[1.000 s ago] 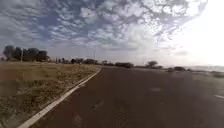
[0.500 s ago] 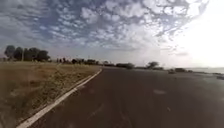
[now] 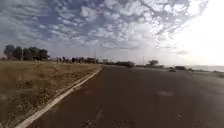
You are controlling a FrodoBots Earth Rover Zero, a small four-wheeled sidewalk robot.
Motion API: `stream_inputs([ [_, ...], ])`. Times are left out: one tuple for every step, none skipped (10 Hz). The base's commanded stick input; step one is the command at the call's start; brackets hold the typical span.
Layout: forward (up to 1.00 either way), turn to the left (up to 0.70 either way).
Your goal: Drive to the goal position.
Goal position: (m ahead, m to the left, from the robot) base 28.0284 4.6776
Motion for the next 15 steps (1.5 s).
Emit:
stream_inputs([
  [0.45,0.00],
  [0.45,0.00],
  [0.45,0.00],
  [0.45,0.00],
  [0.45,0.00],
  [0.45,0.00],
  [0.45,0.00],
  [0.45,0.00],
  [0.45,0.00],
  [0.45,0.00],
  [0.45,0.00],
  [0.45,0.00],
  [0.45,0.00],
  [0.45,0.00],
  [0.45,0.00],
])
